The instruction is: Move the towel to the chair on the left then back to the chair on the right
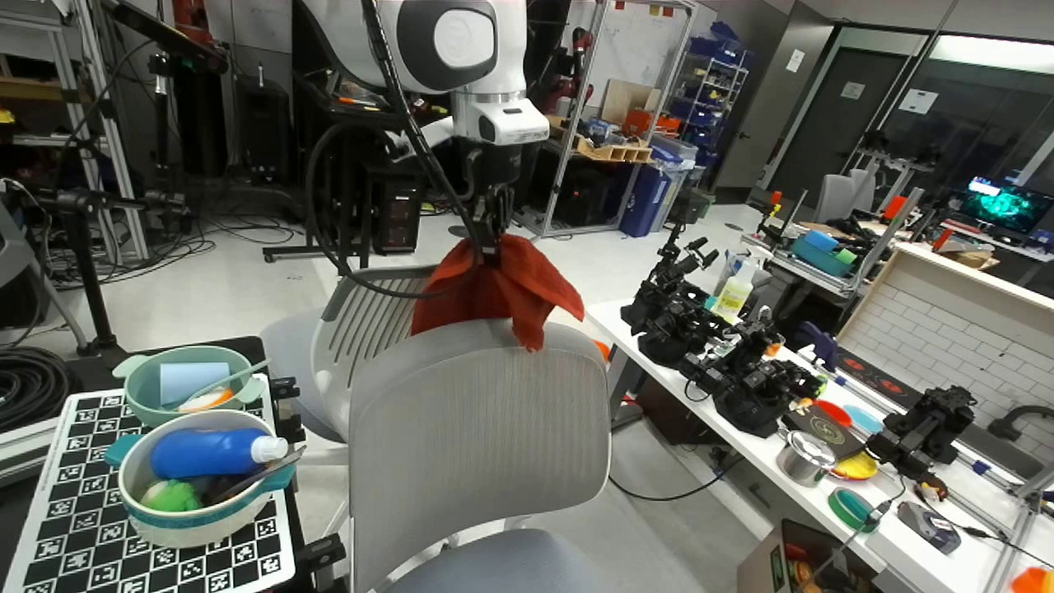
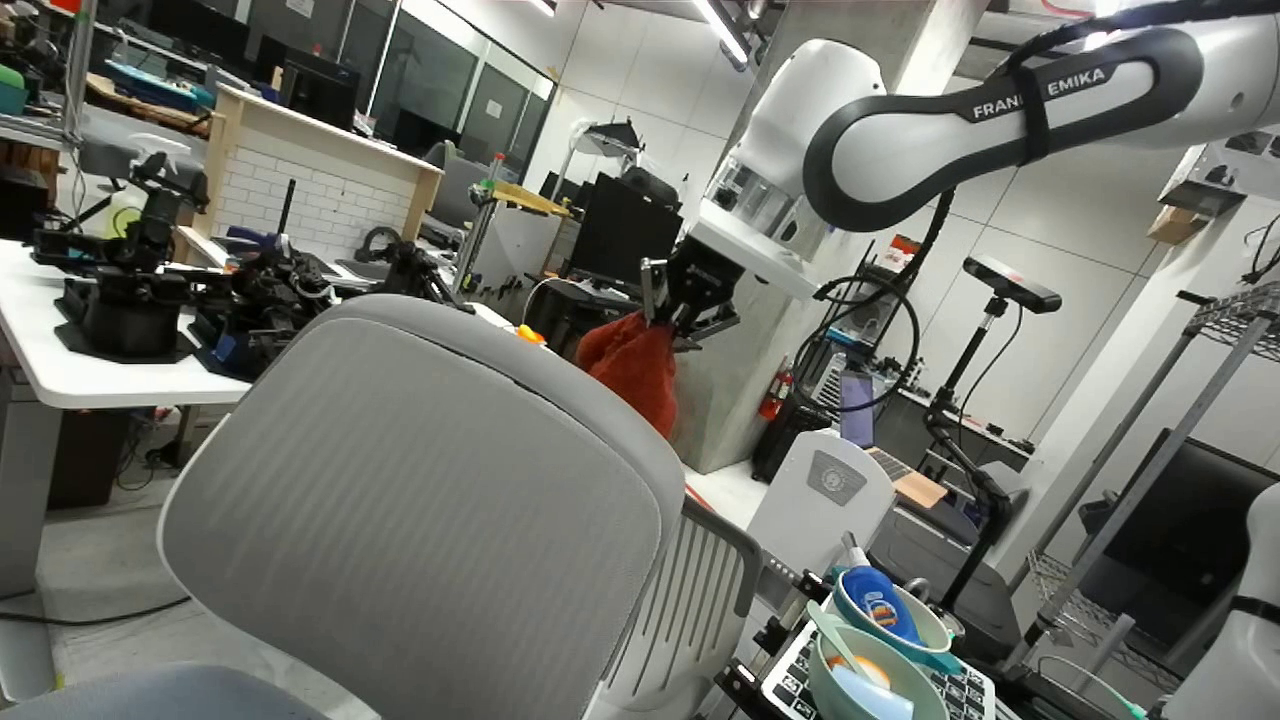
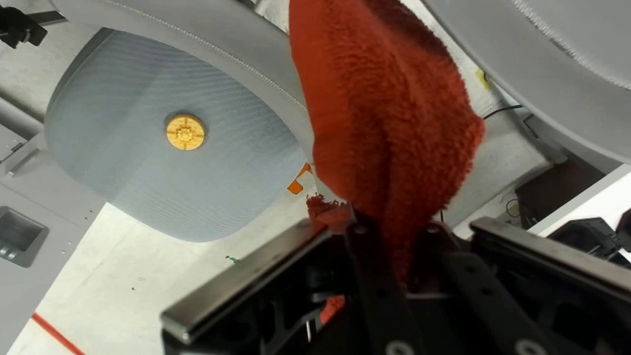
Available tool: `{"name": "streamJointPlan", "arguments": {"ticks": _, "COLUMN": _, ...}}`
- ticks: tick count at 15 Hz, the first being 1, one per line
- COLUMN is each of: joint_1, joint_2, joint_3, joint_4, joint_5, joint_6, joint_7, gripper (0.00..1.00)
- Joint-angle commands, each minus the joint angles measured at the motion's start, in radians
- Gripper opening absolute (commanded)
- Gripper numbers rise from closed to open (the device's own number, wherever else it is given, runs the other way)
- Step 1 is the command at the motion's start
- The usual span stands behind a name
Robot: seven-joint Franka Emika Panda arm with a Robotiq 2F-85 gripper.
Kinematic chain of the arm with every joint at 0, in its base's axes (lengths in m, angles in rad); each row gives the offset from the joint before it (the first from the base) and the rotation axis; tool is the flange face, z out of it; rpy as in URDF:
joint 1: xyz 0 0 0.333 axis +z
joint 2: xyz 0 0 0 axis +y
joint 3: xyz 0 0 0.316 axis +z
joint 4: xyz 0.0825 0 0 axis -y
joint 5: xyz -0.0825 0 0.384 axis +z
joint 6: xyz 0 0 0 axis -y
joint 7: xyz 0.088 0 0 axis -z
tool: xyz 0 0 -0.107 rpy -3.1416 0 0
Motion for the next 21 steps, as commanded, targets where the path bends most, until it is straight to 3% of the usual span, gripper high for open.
{"name": "streamJointPlan", "arguments": {"ticks": 1, "joint_1": -0.002, "joint_2": 0.028, "joint_3": -0.009, "joint_4": 0.038, "joint_5": -0.018, "joint_6": -0.002, "joint_7": 0.025, "gripper": 0.03}}
{"name": "streamJointPlan", "arguments": {"ticks": 8, "joint_1": -0.016, "joint_2": 0.034, "joint_3": -0.038, "joint_4": -0.005, "joint_5": -0.018, "joint_6": 0.016, "joint_7": 0.021, "gripper": 0.03}}
{"name": "streamJointPlan", "arguments": {"ticks": 9, "joint_1": -0.016, "joint_2": 0.038, "joint_3": -0.041, "joint_4": -0.012, "joint_5": -0.023, "joint_6": 0.018, "joint_7": 0.023, "gripper": 0.16}}
{"name": "streamJointPlan", "arguments": {"ticks": 10, "joint_1": -0.016, "joint_2": 0.042, "joint_3": -0.044, "joint_4": -0.019, "joint_5": -0.023, "joint_6": 0.020, "joint_7": 0.022, "gripper": 0.39}}
{"name": "streamJointPlan", "arguments": {"ticks": 12, "joint_1": -0.016, "joint_2": 0.053, "joint_3": -0.047, "joint_4": -0.030, "joint_5": -0.023, "joint_6": 0.017, "joint_7": 0.011, "gripper": 0.43}}
{"name": "streamJointPlan", "arguments": {"ticks": 20, "joint_1": -0.043, "joint_2": 0.052, "joint_3": -0.053, "joint_4": -0.025, "joint_5": 0.026, "joint_6": -0.020, "joint_7": -0.072, "gripper": 0.99}}
{"name": "streamJointPlan", "arguments": {"ticks": 21, "joint_1": -0.049, "joint_2": 0.048, "joint_3": -0.053, "joint_4": -0.024, "joint_5": 0.034, "joint_6": -0.026, "joint_7": -0.086, "gripper": 1.00}}
